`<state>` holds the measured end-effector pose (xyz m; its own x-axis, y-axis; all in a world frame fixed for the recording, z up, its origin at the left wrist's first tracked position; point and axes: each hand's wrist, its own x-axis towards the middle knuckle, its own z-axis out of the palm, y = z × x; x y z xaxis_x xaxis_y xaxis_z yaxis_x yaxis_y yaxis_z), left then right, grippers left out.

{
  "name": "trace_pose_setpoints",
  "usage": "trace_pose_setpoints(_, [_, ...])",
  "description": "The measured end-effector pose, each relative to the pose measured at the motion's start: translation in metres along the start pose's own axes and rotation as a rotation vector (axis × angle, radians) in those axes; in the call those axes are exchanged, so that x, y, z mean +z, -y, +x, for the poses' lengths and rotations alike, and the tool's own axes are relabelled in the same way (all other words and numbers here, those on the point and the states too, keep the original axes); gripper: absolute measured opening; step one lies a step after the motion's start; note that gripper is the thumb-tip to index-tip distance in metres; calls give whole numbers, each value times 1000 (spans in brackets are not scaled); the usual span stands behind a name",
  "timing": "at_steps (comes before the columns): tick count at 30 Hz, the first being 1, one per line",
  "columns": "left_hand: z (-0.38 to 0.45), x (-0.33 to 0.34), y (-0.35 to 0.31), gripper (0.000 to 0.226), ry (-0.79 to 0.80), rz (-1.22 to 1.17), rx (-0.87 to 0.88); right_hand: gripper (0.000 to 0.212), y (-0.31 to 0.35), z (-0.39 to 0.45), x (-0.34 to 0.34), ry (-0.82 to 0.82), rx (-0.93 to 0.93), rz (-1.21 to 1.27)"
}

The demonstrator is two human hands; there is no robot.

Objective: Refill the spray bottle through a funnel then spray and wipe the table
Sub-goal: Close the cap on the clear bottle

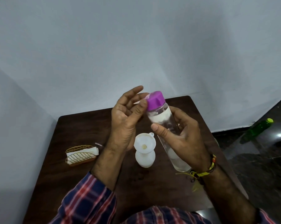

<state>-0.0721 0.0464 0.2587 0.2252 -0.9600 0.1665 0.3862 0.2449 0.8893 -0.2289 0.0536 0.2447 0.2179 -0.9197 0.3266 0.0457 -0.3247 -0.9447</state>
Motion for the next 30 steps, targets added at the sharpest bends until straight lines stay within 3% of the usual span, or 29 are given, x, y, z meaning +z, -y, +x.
trace_pose_setpoints(5, [-9,2,1,36,-71,72,67,49,0,-1,3,-65,-17,-103])
trace_pose_setpoints(10, [-14,15,-6,46,-113,182,84,51,-2,-4,7,-46,-20,-84])
trace_pose_setpoints(16, [-18,-5,-8,56,13,10,-38,53,-3,-9,12,-14,0,-98])
trace_pose_setpoints(19, [-23,-2,-7,64,-52,89,-16,54,-6,-13,17,-40,-23,-151])
trace_pose_setpoints(21, [-25,0,-8,57,-92,140,10,52,-5,-15,19,-31,-39,-177])
trace_pose_setpoints(24, [-24,-9,-9,50,-91,166,29,46,-4,-16,20,11,-40,-156])
trace_pose_setpoints(30, [-29,-33,-13,63,-96,133,49,45,-15,-14,35,115,54,-69])
